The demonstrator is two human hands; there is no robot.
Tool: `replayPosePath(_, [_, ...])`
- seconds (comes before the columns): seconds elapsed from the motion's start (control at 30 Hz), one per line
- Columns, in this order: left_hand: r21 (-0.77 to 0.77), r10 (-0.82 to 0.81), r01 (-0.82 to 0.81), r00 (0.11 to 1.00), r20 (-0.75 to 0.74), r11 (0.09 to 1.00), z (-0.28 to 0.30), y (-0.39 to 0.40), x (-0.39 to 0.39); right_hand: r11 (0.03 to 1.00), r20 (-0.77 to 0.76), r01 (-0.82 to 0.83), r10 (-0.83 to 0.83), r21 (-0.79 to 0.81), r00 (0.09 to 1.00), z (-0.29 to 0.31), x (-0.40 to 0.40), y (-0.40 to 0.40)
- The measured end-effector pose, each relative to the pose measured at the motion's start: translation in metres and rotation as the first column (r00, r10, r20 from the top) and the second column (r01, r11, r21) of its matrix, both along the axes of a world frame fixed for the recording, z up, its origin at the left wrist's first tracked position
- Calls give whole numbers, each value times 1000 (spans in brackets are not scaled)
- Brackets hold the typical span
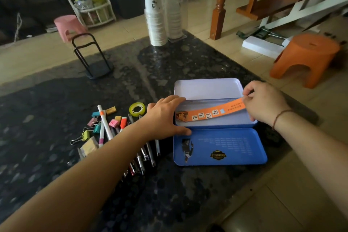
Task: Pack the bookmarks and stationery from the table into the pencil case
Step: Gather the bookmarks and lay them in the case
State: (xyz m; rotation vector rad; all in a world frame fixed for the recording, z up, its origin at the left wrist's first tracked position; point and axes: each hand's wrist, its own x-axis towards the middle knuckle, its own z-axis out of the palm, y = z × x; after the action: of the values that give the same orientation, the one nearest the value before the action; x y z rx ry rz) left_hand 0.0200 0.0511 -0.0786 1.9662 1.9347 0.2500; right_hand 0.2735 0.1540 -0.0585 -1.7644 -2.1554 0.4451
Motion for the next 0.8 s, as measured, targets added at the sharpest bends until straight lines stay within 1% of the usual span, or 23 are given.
replayPosePath(0.03, [-18, -1, 2, 1000, 16, 1000, 3, 0, -1, 1000, 17, -9, 9, -6, 1000, -2, 2, -2])
replayPosePath(0.07, [-25, 0, 1, 1000, 30, 1000, 5, -1, -1, 1000, -4, -6, 6, -8, 1000, -4, 5, -4])
replayPosePath(0.17, [-13, -1, 2, 999, 44, 1000, 8, -4, 3, 998, -246, 63, -69, -31, 967, -7, 15, -3])
replayPosePath(0.2, [-8, -1, 1, 999, 51, 1000, 8, -5, 4, 995, -290, 71, -87, -64, 953, -7, 16, -3])
replayPosePath(0.23, [-7, 2, -2, 998, 63, 1000, 9, -7, 5, 993, -287, 62, -87, -96, 954, -8, 16, -5])
replayPosePath(0.3, [-10, 9, -8, 997, 80, 1000, 9, -9, 6, 994, -213, 45, -65, -98, 975, -9, 13, -10])
replayPosePath(0.4, [6, -7, 6, 997, 73, 1000, 8, -12, 5, 999, -125, 29, -26, 22, 992, -10, 5, -16])
replayPosePath(0.5, [39, -68, 68, 998, 5, 997, 6, -15, 5, 995, -49, -3, 8, 103, 999, -12, 1, -16])
replayPosePath(0.63, [74, -85, 91, 994, -72, 993, 3, -17, 4, 975, 153, -53, 20, 215, 988, -14, 0, -12])
replayPosePath(0.7, [95, -91, 100, 992, -87, 991, 2, -17, 3, 963, 176, -89, 45, 255, 983, -15, 3, -8])
replayPosePath(0.8, [119, -100, 113, 989, -111, 986, 1, -18, 2, 958, 152, -133, 96, 253, 984, -21, 10, -7])
